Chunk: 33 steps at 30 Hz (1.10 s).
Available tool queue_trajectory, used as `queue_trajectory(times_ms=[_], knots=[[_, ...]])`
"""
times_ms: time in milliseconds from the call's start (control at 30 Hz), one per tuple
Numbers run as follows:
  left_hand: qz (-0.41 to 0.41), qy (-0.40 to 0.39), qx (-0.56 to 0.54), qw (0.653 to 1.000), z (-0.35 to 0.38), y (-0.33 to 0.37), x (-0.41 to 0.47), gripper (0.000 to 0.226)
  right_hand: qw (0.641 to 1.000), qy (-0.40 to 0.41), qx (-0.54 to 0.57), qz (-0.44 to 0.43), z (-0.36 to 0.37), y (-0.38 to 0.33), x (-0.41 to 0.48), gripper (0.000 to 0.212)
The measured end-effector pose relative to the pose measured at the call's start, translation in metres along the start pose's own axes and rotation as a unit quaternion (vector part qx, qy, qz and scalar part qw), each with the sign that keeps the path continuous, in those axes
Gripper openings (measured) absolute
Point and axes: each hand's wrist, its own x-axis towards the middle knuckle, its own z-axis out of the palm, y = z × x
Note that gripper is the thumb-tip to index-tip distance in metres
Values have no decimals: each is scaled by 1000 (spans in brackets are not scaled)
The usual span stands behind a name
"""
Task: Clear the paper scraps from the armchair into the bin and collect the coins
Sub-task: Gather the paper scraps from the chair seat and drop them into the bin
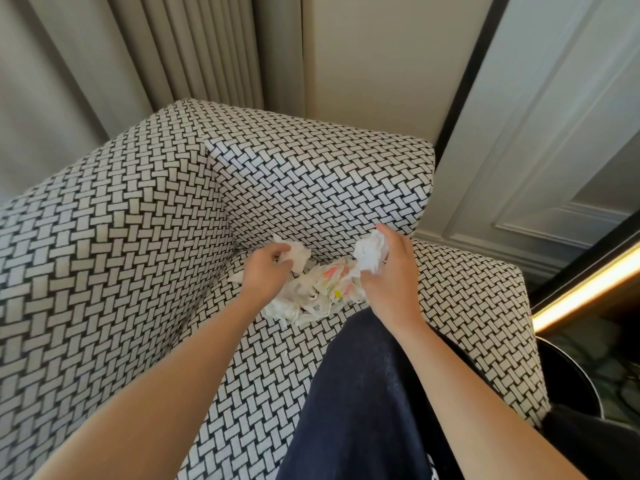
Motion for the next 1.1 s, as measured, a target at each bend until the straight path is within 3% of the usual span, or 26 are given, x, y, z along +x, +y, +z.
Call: queue_trajectory(times_ms=[267,433,667,800,900,1100], knots=[[79,32,-12,996,-15,41,-10,34,992,90,78,38,-3,4,-5,49],[120,-12,-23,992,-6,73,-19,35,960,175,176,130,-12,12,-8,35],[146,-64,-26,987,33,106,-31,21,920,181,266,225,-48,52,-33,14],[133,-108,-48,984,67,125,-39,19,898,206,304,243,-81,69,-39,15],[109,-150,-57,981,96,140,-44,13,899,227,278,251,-108,83,-39,19],[48,-250,-98,962,160,176,-63,22,880,285,231,301,-174,133,-45,22]])
